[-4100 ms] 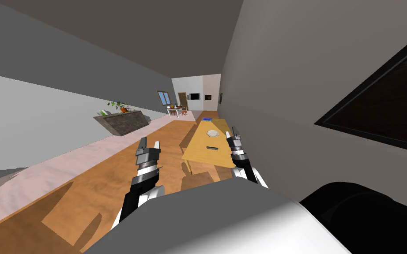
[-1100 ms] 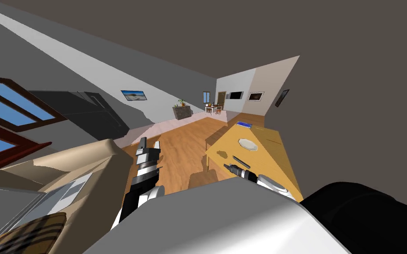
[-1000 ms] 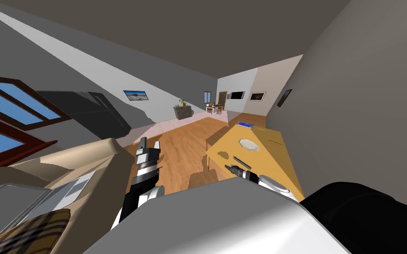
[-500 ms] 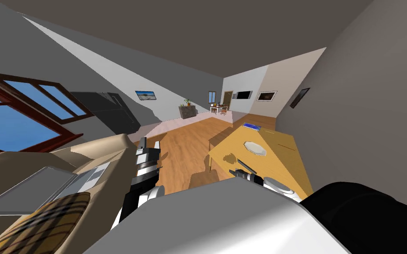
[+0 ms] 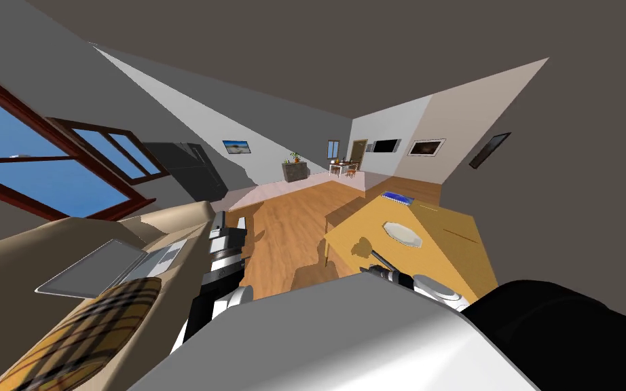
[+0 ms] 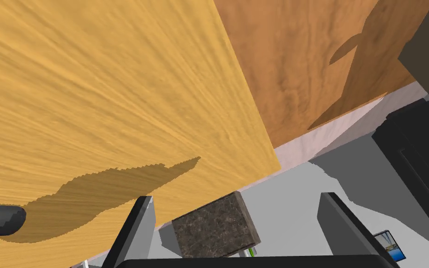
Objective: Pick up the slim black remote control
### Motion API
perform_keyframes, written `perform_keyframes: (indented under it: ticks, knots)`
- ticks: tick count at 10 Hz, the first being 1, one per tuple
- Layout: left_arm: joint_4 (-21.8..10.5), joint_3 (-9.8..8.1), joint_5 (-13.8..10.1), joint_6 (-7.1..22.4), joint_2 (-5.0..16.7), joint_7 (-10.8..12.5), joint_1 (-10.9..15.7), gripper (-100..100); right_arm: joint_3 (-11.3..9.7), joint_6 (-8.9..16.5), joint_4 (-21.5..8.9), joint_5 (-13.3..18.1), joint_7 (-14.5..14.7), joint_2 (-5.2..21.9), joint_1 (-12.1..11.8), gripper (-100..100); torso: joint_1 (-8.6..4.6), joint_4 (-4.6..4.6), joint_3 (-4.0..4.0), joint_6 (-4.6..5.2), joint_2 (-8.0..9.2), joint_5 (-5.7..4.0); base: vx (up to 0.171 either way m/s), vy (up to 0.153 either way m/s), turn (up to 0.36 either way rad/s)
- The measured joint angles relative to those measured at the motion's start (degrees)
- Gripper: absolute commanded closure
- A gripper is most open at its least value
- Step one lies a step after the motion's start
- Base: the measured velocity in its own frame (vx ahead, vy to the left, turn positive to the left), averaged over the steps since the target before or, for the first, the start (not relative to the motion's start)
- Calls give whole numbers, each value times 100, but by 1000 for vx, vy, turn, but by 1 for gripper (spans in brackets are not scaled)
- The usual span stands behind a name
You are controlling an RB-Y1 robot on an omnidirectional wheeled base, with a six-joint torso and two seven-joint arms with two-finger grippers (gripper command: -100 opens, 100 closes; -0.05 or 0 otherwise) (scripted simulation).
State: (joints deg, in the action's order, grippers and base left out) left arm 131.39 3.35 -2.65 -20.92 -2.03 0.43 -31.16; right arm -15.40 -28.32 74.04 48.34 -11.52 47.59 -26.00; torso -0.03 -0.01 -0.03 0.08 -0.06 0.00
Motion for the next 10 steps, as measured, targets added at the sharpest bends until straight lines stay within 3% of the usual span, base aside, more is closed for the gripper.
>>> perform_keyframes:
  ticks: [2, 6, 9, 10]
  knots:
    - [0, 0, 0, 0, 0, 0, 1, 0, 71, -141, -558, 291, 96, 43, 54, -100, -7, -1, -2, -3, -3, -1, 10, -30, 231]
    - [0, 0, 0, 0, 0, 0, 0, 0, 88, -150, -1069, 885, -173, 508, 67, -100, -11, -1, -3, -1, -6, -2, 11, -33, 230]
    - [0, 0, 0, 0, 0, 0, 0, 0, 161, -278, -1661, 1266, -71, 556, 137, -100, -7, 0, -2, -2, -3, -1, 5, -32, 218]
    - [0, -1, 0, 0, 0, 0, 0, 0, 132, -244, -1692, 1445, -158, 634, 85, -100, -10, 0, -2, 1, -3, -3, 9, -52, 189]
